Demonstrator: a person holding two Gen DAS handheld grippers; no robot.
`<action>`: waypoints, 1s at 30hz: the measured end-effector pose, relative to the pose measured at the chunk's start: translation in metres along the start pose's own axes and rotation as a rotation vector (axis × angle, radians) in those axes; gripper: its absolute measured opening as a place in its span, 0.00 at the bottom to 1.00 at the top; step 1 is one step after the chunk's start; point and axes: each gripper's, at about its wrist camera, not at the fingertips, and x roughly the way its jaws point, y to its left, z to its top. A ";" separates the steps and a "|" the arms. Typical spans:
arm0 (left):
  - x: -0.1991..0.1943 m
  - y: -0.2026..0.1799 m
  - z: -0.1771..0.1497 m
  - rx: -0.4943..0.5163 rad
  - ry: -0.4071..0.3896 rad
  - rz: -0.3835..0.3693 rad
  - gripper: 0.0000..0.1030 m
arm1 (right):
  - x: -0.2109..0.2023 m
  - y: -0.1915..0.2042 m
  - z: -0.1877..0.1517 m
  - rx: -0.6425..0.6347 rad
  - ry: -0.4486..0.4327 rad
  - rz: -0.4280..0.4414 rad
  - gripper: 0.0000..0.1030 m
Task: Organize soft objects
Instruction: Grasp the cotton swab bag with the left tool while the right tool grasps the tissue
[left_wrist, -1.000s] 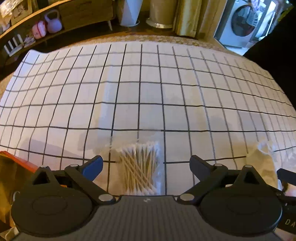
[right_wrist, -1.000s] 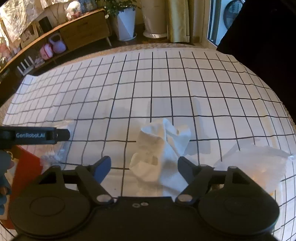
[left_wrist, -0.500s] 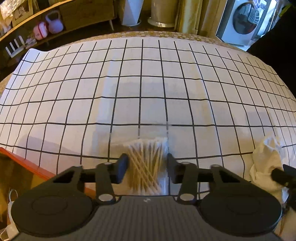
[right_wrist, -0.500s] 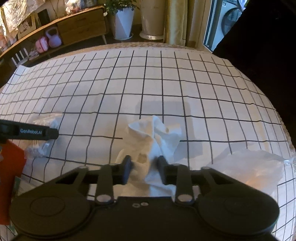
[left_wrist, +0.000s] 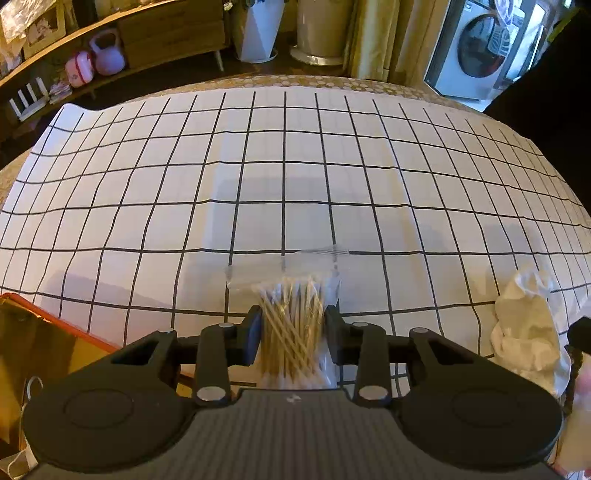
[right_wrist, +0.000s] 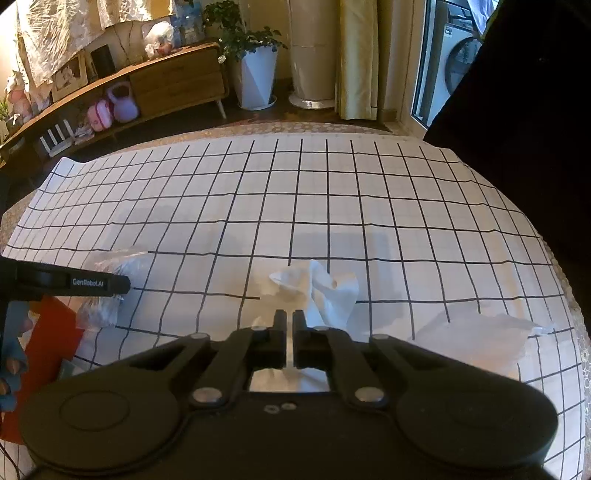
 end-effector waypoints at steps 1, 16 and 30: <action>-0.002 0.001 -0.001 0.004 0.001 -0.003 0.33 | -0.001 0.000 0.000 0.003 -0.004 -0.001 0.03; 0.013 -0.016 0.002 0.036 0.019 -0.008 0.33 | 0.019 0.001 -0.005 0.007 0.035 0.000 0.72; 0.014 -0.017 0.003 0.045 0.009 -0.008 0.33 | 0.027 0.017 -0.012 -0.098 0.046 -0.105 0.04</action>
